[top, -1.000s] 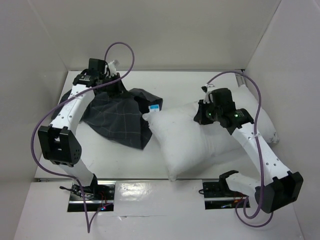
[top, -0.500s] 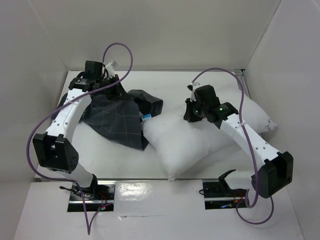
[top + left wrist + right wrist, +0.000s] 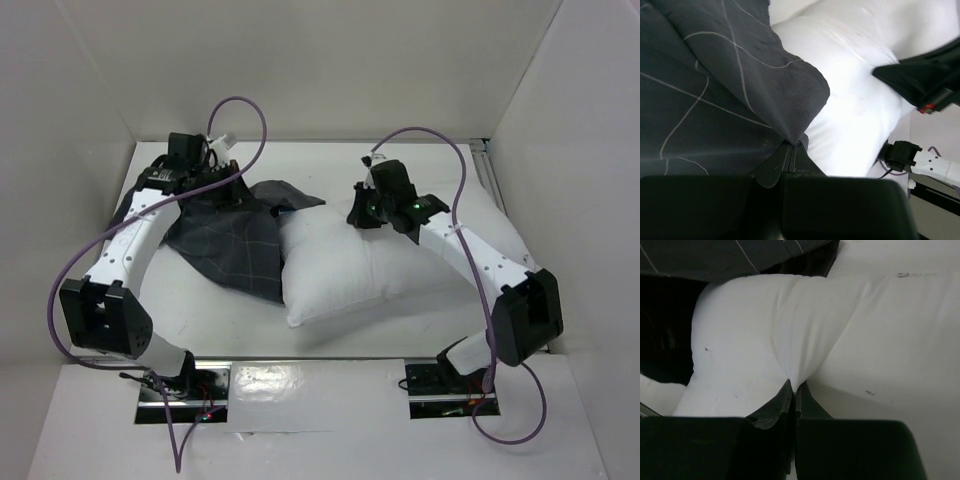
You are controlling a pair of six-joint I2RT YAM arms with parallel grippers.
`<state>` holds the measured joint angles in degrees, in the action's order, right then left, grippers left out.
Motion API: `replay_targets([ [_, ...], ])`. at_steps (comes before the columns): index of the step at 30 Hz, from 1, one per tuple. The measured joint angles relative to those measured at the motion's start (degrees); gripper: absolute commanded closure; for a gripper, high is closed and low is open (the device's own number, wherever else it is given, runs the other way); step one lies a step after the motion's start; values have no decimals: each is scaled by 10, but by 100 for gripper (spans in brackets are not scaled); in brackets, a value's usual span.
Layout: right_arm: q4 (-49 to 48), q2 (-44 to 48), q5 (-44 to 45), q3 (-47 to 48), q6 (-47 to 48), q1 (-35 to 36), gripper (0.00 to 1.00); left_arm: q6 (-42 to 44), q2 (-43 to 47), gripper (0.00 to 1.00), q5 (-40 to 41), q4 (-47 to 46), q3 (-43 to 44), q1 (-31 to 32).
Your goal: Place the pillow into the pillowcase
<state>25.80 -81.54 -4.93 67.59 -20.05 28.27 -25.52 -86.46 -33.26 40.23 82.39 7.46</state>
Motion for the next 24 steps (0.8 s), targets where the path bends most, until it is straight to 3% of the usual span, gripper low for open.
replay_targets([
  [14, -78, -82, 68, 67, -55, 7, 100, 3, 76, 100, -40, -15, 0, -3],
  [24, -82, -104, 27, 120, -42, -63, 100, 40, 88, 100, -6, 19, -21, -25],
])
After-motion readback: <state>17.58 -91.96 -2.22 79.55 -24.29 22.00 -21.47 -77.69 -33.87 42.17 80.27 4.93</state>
